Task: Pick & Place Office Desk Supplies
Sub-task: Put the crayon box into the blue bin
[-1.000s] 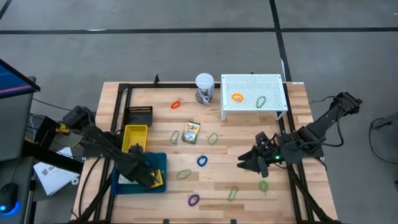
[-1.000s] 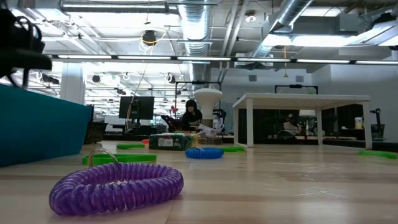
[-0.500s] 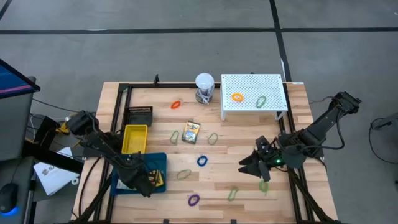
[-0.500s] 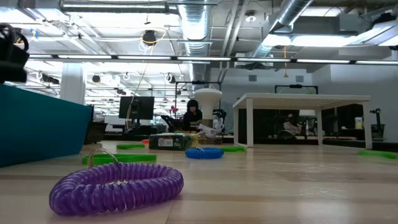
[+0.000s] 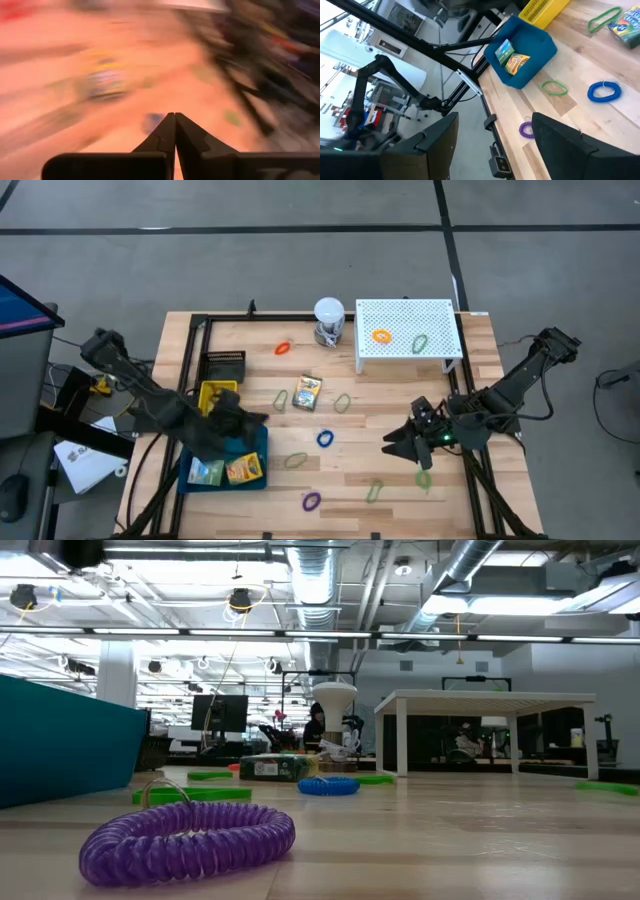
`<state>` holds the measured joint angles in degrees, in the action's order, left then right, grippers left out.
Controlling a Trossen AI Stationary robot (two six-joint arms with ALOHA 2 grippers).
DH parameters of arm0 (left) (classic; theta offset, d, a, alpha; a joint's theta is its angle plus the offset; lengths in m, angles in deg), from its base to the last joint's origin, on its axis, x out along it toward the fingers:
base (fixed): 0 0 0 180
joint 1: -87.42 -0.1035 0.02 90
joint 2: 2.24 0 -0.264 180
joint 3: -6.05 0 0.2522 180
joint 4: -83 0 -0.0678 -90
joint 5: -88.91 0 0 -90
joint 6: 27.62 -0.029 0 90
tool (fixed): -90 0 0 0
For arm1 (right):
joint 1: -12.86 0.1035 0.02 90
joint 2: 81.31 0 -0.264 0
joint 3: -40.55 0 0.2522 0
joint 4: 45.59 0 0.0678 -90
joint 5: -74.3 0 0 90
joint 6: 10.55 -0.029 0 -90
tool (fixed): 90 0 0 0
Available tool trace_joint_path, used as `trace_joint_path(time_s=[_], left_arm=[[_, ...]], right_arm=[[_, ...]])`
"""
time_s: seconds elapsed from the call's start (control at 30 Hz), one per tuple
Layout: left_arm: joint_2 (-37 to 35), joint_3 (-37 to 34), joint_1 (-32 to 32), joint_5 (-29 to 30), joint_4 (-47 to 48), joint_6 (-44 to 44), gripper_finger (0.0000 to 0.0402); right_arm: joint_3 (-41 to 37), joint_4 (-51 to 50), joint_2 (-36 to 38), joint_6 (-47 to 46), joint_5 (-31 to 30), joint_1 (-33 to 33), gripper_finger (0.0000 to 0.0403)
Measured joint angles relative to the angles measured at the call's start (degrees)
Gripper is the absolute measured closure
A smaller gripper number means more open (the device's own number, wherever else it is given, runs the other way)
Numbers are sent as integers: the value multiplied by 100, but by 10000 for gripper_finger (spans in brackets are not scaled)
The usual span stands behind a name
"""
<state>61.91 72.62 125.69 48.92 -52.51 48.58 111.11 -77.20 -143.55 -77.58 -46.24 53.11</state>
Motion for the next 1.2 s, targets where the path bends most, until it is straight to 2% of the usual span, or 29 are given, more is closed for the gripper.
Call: trace_joint_path(time_s=[0.07,0.1,0.17,0.27,0.37,0.47,0.57,0.67,0.73,0.9,1.0,1.1,1.2], left_arm=[[-233,-48,-327,-1267,-1480,-1872,401],[-245,-51,-544,-1806,-1990,-2356,401],[-196,-51,-1024,-2654,-2518,-2734,401],[171,75,-1771,-3460,-2093,-2778,401],[650,282,-2383,-3659,-1502,-2753,401],[916,694,-2925,-3498,-1096,-2760,401],[1159,1080,-3513,-3474,-123,-2994,401],[1370,1443,-4128,-3827,983,-3231,401],[1507,1524,-4463,-4140,1387,-3481,401],[1836,1411,-4989,-4942,1397,-3565,401],[2167,1309,-5033,-5173,1155,-3627,386],[2385,1297,-5032,-5464,731,-3697,342],[2600,1297,-5051,-5597,358,-3694,274]], right_arm=[[0,-21,0,43,0,-11,154],[0,-41,0,74,0,-30,154],[0,-129,0,77,0,-47,154],[0,-236,0,36,2,-120,154],[0,-305,0,-93,1,-222,154],[2,-362,2,-290,2,-367,154],[2,-679,-5,-605,51,-595,154],[2,-1113,-120,-952,253,-928,154],[2,-1172,-220,-986,544,-1187,154],[0,-538,-645,-713,1146,-1609,154],[4,-187,-850,-617,1337,-1679,154],[2,-96,-948,-682,1364,-1665,154],[2,-34,-908,-778,1362,-1587,154]])
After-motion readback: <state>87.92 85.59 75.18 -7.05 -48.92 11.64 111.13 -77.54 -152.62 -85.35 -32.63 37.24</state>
